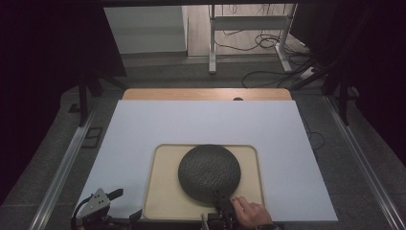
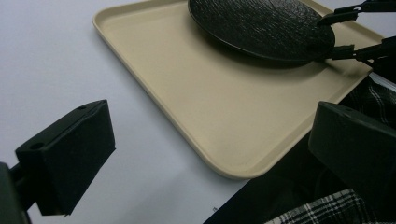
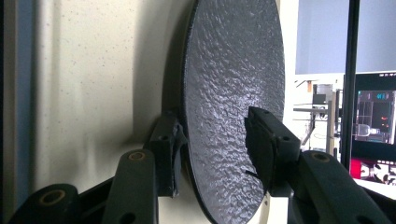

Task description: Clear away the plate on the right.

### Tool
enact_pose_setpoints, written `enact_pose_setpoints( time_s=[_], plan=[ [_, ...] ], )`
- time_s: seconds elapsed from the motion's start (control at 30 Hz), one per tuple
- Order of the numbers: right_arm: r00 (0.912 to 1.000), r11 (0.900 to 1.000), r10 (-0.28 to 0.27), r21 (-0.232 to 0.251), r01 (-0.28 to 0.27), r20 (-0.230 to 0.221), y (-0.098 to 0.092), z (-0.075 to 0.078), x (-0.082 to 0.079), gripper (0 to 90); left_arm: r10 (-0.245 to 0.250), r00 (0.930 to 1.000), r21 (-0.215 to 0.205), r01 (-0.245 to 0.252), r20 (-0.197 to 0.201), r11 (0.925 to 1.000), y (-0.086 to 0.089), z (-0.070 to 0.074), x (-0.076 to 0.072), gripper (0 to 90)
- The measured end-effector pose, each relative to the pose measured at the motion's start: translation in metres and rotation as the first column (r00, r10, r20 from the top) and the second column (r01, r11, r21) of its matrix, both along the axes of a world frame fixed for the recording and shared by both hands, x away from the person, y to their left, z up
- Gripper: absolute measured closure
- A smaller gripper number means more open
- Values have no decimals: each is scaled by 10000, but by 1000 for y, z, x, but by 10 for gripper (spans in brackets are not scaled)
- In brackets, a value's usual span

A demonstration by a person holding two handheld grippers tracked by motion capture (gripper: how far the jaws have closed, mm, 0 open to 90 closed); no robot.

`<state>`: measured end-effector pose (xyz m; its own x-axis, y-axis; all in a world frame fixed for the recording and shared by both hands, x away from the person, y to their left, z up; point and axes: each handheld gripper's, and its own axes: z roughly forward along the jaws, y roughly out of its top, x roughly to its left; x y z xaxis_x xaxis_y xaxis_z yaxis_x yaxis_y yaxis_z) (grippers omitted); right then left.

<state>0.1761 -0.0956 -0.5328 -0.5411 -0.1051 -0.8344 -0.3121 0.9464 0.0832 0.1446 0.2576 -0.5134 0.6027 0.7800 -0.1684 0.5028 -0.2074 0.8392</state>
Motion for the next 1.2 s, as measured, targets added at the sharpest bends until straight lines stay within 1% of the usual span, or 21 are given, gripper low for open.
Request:
enact_pose_setpoints(
  time_s=[0.1,0.13,0.23,0.63,0.67,0.7,0.9,1.2],
  plan=[
    [10000,10000,-47,52,47,-57,-1,2,0,551,-3,10000,4,3,1,10000,0,0,0,0],
    [9998,10000,-83,16,83,-159,-1,2,0,549,-3,10000,7,3,0,10000,0,0,0,0],
    [10000,10000,-26,42,26,-60,-2,3,-1,545,-4,10000,13,4,0,10000,0,0,0,0],
    [9998,10000,-26,81,28,-173,-5,8,-6,528,-3,10000,28,3,2,10000,-1,0,0,0],
    [9999,9999,-41,114,42,-95,-5,8,-6,527,1,10000,22,-1,0,10000,-1,0,0,0],
    [9999,9999,-67,143,69,-108,-5,8,-7,527,4,10000,24,-4,0,10000,-1,0,0,0],
    [9999,9999,23,150,-21,-156,-7,11,-8,520,-8,10000,51,8,0,10000,-1,0,0,0],
    [9999,9986,-6,523,13,-134,-10,16,-11,514,-21,10000,87,22,-7,10000,-1,0,0,0]
  ],
)
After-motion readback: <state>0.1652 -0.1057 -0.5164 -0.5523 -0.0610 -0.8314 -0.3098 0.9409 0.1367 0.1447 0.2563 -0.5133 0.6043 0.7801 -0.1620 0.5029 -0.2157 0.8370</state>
